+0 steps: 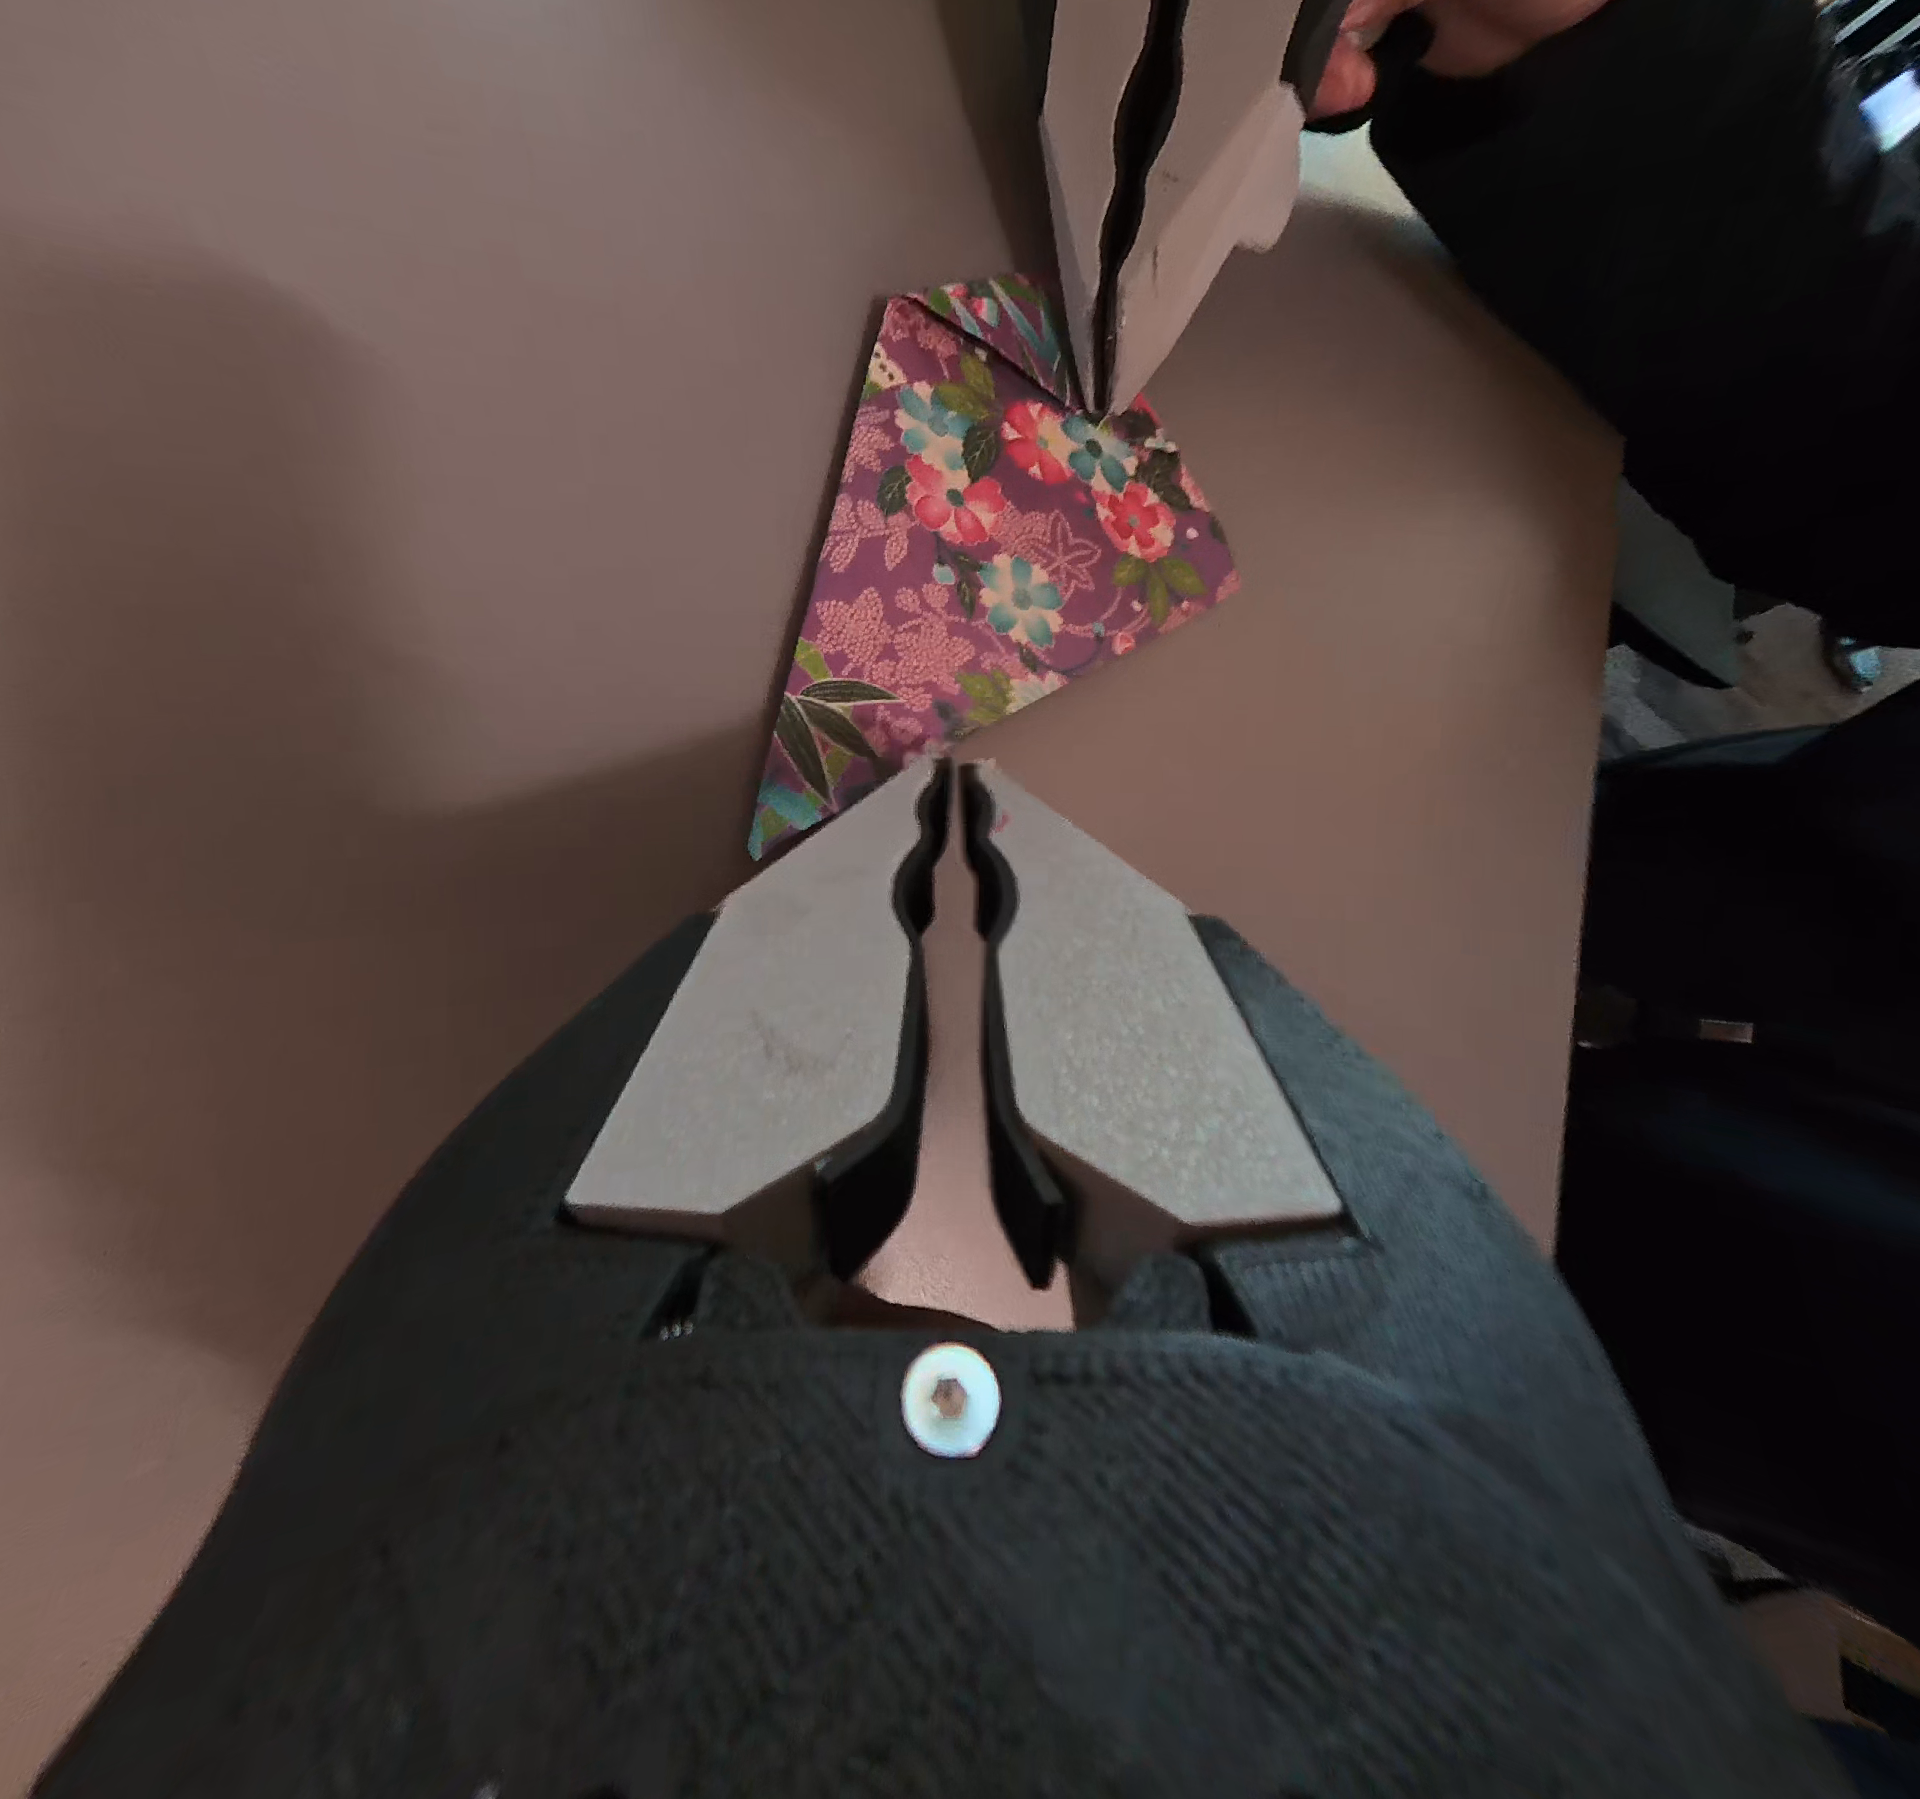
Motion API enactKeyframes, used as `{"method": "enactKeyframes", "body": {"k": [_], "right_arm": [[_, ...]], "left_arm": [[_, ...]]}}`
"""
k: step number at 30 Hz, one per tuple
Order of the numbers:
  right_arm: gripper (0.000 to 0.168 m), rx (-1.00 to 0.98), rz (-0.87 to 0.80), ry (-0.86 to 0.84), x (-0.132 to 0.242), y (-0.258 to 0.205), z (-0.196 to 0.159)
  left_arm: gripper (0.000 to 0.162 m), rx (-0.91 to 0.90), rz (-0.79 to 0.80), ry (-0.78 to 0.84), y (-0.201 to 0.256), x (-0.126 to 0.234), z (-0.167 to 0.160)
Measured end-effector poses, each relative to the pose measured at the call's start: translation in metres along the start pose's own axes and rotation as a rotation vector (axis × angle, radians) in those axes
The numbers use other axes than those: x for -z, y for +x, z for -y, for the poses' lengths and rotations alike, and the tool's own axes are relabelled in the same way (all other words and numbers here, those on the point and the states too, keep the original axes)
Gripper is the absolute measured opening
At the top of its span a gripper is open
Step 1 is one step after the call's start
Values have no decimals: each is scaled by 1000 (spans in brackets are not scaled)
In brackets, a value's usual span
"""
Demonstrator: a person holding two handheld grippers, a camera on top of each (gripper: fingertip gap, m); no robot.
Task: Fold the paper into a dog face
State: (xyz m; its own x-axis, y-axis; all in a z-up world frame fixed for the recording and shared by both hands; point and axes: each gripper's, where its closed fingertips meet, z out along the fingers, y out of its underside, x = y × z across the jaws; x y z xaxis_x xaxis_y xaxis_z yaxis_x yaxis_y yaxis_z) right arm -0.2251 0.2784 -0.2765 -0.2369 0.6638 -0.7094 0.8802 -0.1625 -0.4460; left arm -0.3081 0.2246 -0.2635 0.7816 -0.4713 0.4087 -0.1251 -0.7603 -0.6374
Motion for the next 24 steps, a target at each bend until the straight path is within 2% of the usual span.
{"method": "enactKeyframes", "body": {"k": [2,4,11,14,17,24], "right_arm": [[0,0,1,0,0,0,0],[0,1,1,0,0,0,0],[0,6,1,-4,-1,-1,0],[0,7,0,-5,-1,-1,-1],[0,7,1,-7,-1,-2,-1],[0,5,2,-7,-1,-2,-1]], "left_arm": [[49,16,-1,33,-1,4,5],[42,29,2,53,-3,8,7],[47,90,45,71,-18,12,7],[47,193,78,129,-35,19,13],[44,268,30,194,-39,26,19],[44,237,38,116,-33,18,8]]}}
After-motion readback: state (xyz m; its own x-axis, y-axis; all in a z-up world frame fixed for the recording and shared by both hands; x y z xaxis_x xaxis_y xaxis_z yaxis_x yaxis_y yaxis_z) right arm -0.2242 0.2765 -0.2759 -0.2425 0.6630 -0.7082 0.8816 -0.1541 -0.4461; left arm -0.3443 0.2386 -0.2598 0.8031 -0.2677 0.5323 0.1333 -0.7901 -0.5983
